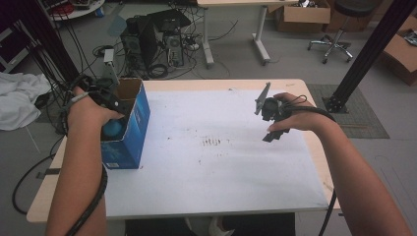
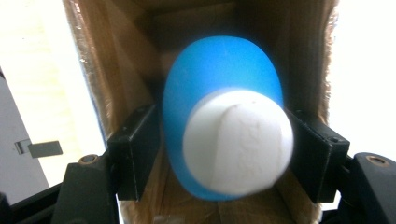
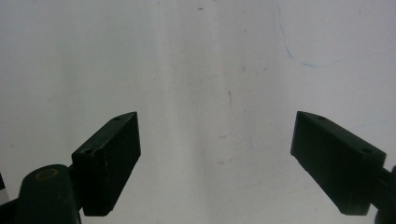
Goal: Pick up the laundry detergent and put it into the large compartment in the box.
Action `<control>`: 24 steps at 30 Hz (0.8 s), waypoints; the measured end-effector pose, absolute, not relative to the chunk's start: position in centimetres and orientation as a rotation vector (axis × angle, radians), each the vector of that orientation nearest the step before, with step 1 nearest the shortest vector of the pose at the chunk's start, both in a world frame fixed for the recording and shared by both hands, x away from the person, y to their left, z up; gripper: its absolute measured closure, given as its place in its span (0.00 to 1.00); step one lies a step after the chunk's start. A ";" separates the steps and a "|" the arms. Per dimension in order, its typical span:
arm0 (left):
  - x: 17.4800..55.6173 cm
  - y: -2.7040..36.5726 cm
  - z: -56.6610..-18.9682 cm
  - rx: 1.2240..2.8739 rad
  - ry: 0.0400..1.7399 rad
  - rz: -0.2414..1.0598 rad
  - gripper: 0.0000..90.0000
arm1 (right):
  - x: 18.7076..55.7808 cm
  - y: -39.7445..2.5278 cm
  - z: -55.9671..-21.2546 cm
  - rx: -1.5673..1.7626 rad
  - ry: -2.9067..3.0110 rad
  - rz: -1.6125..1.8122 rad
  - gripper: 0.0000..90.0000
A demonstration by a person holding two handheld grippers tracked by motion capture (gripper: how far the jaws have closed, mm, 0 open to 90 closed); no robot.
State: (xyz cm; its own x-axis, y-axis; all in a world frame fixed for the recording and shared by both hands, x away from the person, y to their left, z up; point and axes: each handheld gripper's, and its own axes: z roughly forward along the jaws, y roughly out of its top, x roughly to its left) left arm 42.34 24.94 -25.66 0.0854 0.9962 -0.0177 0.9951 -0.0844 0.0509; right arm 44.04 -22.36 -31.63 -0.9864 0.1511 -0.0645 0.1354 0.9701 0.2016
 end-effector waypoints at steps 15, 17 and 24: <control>41.6 24.7 -22.7 2.296 2.038 0.070 0.31 | 44.0 -22.1 -31.5 0.215 3.037 0.298 0.18; 41.6 24.6 -22.4 2.308 2.032 0.073 0.30 | 44.0 -22.1 -31.4 0.217 3.037 0.294 0.18; 41.5 24.2 -21.4 2.323 2.013 0.092 0.24 | 44.0 -22.2 -31.4 0.218 3.038 0.291 0.18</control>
State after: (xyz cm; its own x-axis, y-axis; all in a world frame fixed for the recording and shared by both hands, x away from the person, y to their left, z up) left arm 41.48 24.23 -21.37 0.1424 0.9898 0.0019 0.9858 -0.1420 0.0896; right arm 43.99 -22.18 -31.40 -0.9865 0.1491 -0.0673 0.1336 0.9718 0.1944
